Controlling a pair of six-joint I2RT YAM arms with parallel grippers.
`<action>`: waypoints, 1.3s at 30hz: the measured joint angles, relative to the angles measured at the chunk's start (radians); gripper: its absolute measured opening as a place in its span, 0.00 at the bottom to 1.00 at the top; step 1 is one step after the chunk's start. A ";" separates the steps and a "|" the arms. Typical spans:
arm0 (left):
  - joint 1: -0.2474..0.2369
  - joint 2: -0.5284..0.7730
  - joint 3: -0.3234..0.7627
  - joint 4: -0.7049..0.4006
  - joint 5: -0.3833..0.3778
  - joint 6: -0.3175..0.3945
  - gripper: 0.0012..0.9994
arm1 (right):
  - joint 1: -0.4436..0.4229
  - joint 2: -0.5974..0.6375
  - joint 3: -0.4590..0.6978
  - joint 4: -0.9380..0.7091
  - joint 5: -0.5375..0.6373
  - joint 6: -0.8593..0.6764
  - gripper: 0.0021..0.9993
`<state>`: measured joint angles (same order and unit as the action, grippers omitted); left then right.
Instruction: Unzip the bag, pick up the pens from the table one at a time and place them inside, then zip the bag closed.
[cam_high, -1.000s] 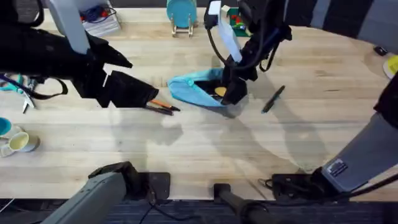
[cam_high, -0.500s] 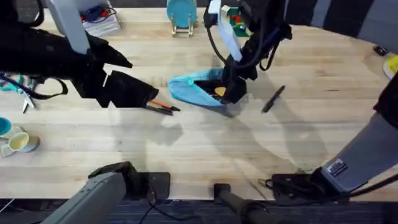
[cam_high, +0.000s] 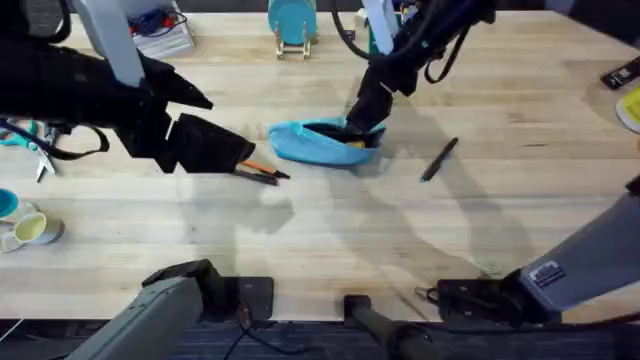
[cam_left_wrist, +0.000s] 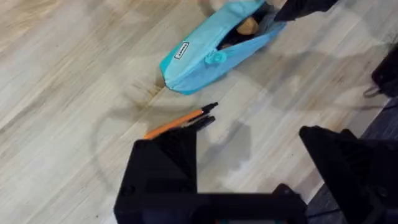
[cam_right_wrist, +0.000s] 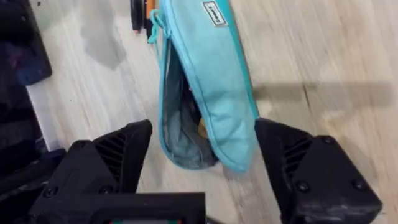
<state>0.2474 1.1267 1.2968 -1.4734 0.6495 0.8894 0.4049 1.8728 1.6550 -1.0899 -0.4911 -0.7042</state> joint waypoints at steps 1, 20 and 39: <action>0.000 0.000 0.000 0.000 -0.001 0.000 1.00 | 0.000 -0.011 0.000 -0.001 0.016 0.009 1.00; 0.000 0.000 0.000 0.000 -0.030 0.000 1.00 | 0.000 -0.249 0.000 -0.043 0.131 0.046 1.00; 0.000 0.000 0.000 0.000 -0.037 0.000 1.00 | 0.000 -0.390 0.000 -0.082 0.286 0.214 1.00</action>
<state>0.2474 1.1267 1.2971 -1.4737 0.6121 0.8893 0.4049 1.4830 1.6554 -1.1716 -0.2054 -0.4903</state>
